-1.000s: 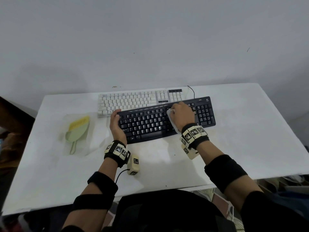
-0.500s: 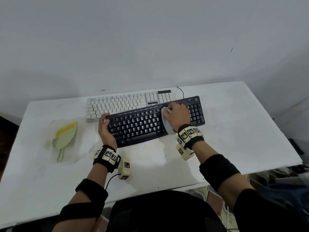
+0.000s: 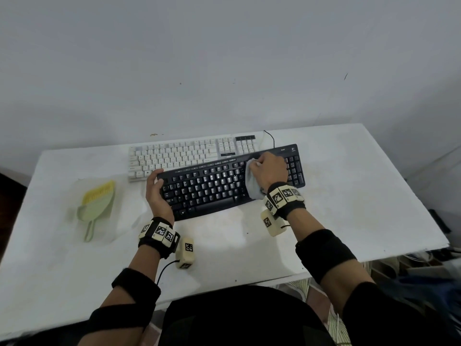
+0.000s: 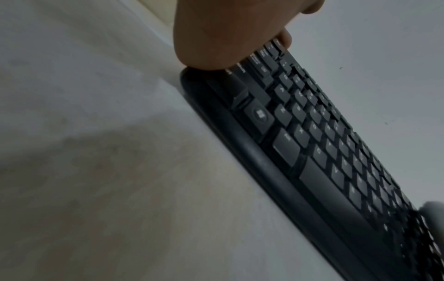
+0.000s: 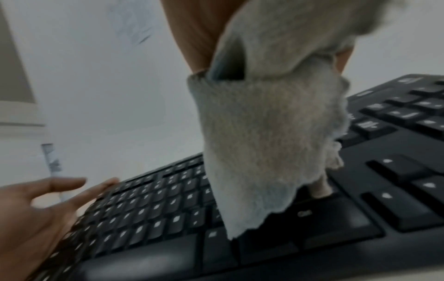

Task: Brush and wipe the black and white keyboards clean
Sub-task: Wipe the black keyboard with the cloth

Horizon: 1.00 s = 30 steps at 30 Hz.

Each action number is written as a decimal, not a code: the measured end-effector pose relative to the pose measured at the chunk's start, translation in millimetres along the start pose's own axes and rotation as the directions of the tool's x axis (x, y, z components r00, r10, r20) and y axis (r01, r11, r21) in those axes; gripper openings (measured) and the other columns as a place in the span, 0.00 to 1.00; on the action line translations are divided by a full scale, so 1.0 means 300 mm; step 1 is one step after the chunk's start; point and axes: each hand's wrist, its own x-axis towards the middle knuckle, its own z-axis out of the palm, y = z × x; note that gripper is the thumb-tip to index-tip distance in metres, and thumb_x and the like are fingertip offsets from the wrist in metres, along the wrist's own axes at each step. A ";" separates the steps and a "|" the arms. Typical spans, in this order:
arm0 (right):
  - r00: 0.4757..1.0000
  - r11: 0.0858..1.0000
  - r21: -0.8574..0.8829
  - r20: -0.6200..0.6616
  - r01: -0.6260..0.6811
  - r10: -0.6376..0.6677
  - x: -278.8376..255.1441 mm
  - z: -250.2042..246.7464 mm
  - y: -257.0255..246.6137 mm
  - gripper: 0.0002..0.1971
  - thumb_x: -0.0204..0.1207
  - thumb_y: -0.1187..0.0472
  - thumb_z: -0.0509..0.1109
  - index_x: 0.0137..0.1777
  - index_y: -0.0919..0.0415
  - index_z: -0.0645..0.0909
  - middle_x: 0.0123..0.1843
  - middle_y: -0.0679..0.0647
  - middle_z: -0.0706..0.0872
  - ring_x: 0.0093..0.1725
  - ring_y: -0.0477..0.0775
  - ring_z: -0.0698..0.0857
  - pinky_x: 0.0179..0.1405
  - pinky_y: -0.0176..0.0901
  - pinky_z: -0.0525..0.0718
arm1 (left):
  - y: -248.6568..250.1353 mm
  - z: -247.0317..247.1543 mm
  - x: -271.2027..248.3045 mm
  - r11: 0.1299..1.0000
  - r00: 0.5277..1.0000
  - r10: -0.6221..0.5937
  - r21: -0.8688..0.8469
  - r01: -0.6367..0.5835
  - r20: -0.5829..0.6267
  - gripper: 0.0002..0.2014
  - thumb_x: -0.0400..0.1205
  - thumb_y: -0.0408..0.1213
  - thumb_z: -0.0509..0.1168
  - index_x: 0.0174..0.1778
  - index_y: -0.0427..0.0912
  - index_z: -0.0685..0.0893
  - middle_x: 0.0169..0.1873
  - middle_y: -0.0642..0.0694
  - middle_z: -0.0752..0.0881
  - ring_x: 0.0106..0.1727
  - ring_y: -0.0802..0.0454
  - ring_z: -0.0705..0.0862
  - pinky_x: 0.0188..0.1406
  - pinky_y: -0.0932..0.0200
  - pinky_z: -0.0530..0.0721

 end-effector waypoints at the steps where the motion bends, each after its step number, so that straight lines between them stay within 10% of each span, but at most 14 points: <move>1: 0.999 0.999 0.017 0.013 0.040 -0.040 -0.010 0.012 -0.015 0.12 0.83 0.50 0.70 0.48 0.60 0.85 0.40 0.51 0.88 0.37 0.47 0.86 0.38 0.41 0.86 | -0.001 -0.002 0.001 1.000 1.000 -0.004 0.009 0.004 -0.003 0.16 0.77 0.45 0.67 0.60 0.52 0.89 0.68 0.40 0.84 0.79 0.33 0.75 0.83 0.24 0.64; 14: 0.992 0.997 0.031 -0.097 -0.074 0.076 0.029 -0.033 0.097 0.11 0.84 0.51 0.68 0.53 0.58 0.86 0.43 0.53 0.88 0.43 0.54 0.86 0.41 0.42 0.79 | -0.018 -0.022 0.019 1.000 1.000 -0.025 0.003 0.025 0.003 0.17 0.77 0.45 0.68 0.62 0.49 0.88 0.67 0.40 0.84 0.79 0.29 0.74 0.82 0.20 0.63; 21: 0.934 0.935 -0.071 -0.057 0.347 -0.351 0.007 -0.003 0.139 0.07 0.86 0.54 0.66 0.54 0.52 0.86 0.47 0.50 0.87 0.41 0.52 0.86 0.43 0.46 0.86 | -0.013 -0.009 0.012 1.000 1.000 -0.014 -0.009 0.014 0.008 0.17 0.78 0.43 0.67 0.62 0.49 0.88 0.71 0.34 0.82 0.79 0.31 0.75 0.83 0.22 0.64; 30: 0.996 0.993 -0.098 -0.051 0.071 -0.076 0.011 -0.027 0.135 0.22 0.83 0.38 0.65 0.61 0.56 0.84 0.61 0.56 0.83 0.52 0.56 0.85 0.53 0.49 0.83 | 0.009 0.005 -0.004 0.999 1.000 -0.015 -0.030 0.015 0.000 0.17 0.77 0.42 0.67 0.61 0.50 0.89 0.65 0.43 0.84 0.79 0.28 0.74 0.82 0.24 0.66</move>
